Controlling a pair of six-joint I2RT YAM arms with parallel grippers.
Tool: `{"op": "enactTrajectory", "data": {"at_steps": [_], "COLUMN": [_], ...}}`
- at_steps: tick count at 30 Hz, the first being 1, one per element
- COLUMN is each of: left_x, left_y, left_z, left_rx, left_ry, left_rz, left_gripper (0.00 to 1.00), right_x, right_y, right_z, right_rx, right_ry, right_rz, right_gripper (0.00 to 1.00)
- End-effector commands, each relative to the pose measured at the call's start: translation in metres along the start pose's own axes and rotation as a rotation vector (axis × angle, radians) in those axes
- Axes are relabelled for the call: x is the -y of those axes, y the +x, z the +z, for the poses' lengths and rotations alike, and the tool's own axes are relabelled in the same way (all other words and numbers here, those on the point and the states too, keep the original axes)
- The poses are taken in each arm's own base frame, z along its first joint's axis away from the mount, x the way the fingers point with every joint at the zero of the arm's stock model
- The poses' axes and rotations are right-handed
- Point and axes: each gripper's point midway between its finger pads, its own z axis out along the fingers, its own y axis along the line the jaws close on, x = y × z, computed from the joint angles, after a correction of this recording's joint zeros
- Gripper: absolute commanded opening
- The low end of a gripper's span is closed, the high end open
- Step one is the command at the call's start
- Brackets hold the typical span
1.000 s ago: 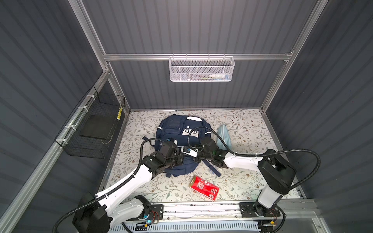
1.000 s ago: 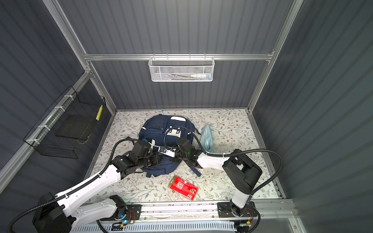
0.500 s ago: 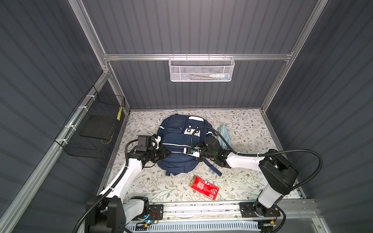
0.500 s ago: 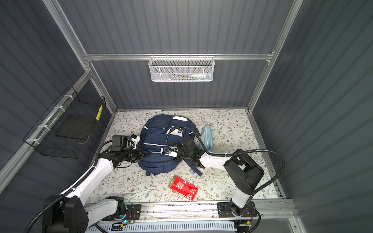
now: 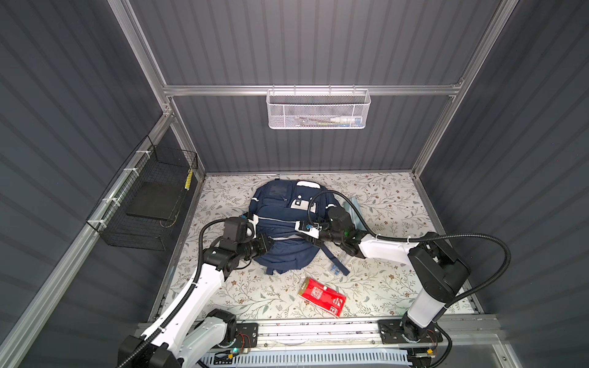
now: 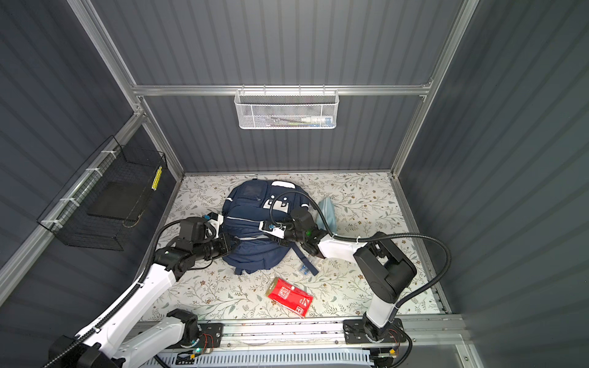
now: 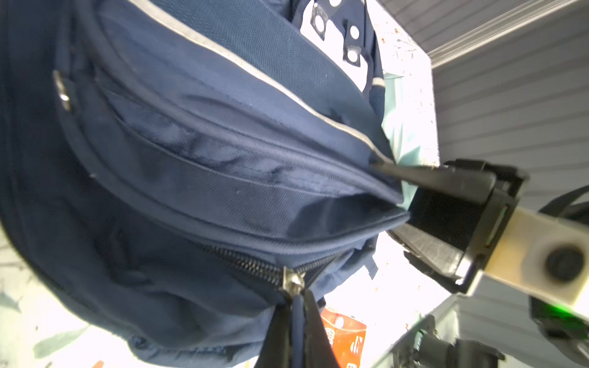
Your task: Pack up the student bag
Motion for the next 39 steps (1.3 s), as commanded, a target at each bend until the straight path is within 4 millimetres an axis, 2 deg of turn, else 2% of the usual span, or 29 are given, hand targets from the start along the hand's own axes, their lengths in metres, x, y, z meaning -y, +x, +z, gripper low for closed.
{"op": "enactTrajectory", "data": {"at_steps": [1,4,8,10,11,13,15,20,25,27,29,33,34,36,37,39], "left_x": [0.017,0.046,0.076,0.083,0.081,0.065,0.039,-0.021,-0.061,-0.083,-0.119,-0.169,-0.177,-0.175,-0.168,-0.149], "left_y": [0.002,0.007,0.013,0.014,0.014,0.012,0.008,-0.008,-0.017,-0.022,-0.033,-0.065,-0.069,-0.074,-0.076,-0.069], "left_z": [0.0,0.01,0.02,0.019,0.018,0.017,0.014,0.001,-0.009,-0.011,-0.016,-0.027,-0.026,-0.02,-0.017,-0.013], "left_rx": [0.045,0.034,0.014,0.017,0.02,0.046,0.062,0.086,0.087,0.092,0.118,0.224,0.22,0.192,0.2,0.189], "left_ry": [-0.005,0.055,0.095,0.126,0.121,0.048,-0.054,-0.119,-0.246,-0.315,-0.397,-0.413,-0.416,-0.372,-0.319,-0.215], "left_rz": [-0.032,0.002,0.052,0.047,0.047,0.061,0.067,-0.037,-0.055,-0.078,-0.136,-0.264,-0.281,-0.286,-0.282,-0.288], "left_gripper": [0.0,0.0,0.0,0.0,0.0,0.0,0.02,0.02,0.07,0.07,0.07,0.1,0.1,0.07,0.0,0.0], "right_x": [0.003,-0.009,-0.014,-0.022,-0.024,-0.026,-0.024,-0.015,-0.025,-0.028,-0.03,-0.029,-0.026,-0.02,-0.017,-0.008], "right_y": [-0.019,-0.029,-0.033,-0.037,-0.037,-0.028,-0.019,-0.011,-0.013,-0.014,-0.015,-0.015,-0.014,-0.012,-0.01,-0.007], "right_z": [0.0,0.012,0.03,0.03,0.029,0.028,0.023,0.001,-0.01,-0.014,-0.018,-0.024,-0.024,-0.025,-0.025,-0.023], "right_rx": [-0.029,-0.063,-0.09,-0.051,-0.037,-0.056,-0.06,-0.032,-0.014,-0.006,0.013,0.033,0.037,0.047,0.049,0.043], "right_ry": [0.063,0.106,0.147,0.131,0.124,0.112,0.086,0.036,-0.034,-0.056,-0.079,-0.107,-0.101,-0.086,-0.076,-0.047], "right_rz": [-0.04,-0.099,-0.114,-0.11,-0.104,-0.106,-0.094,-0.048,-0.071,-0.075,-0.064,-0.044,-0.038,-0.027,-0.022,-0.012], "right_gripper": [0.43,0.43,0.37,0.35,0.28,0.09,0.0,0.0,0.0,0.0,0.0,0.0,0.0,0.0,0.0,0.0]}}
